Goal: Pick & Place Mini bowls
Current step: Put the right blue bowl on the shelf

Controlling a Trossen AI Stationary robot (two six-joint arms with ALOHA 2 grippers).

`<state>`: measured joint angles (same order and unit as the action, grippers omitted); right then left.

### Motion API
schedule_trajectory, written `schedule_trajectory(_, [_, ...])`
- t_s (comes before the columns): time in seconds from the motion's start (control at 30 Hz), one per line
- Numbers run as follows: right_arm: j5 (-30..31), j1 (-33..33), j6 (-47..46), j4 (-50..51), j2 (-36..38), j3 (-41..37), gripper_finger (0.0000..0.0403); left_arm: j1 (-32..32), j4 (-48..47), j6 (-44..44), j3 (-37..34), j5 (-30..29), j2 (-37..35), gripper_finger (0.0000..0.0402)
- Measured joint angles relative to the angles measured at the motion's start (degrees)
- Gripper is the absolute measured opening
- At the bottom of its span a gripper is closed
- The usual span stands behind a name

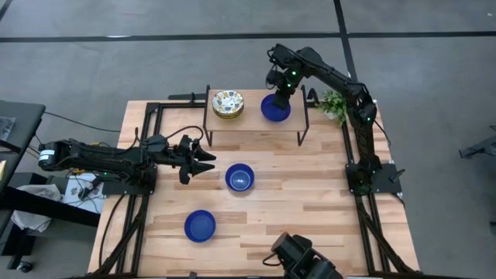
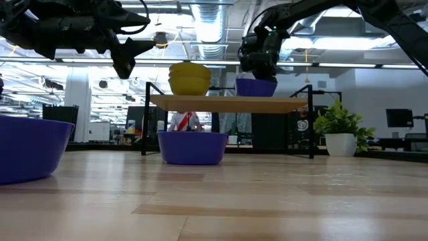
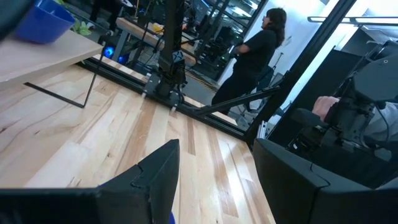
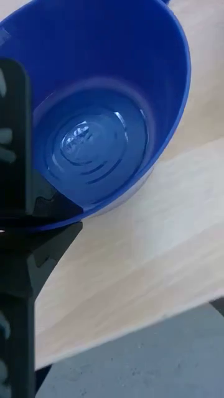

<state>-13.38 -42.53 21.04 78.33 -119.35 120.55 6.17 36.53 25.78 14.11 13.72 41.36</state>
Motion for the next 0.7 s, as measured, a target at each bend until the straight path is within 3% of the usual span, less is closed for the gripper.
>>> schedule_trajectory(0.4, [0.0,0.0,0.0,-1.2,0.0,0.0,0.0063,0.0,0.0,0.0,0.0,0.0,0.0,0.0204])
schedule_trajectory(0.7, [1.6,-0.1,0.0,-0.2,0.0,0.0,0.0077,0.0,0.0,0.0,0.0,0.0,0.0,0.0204])
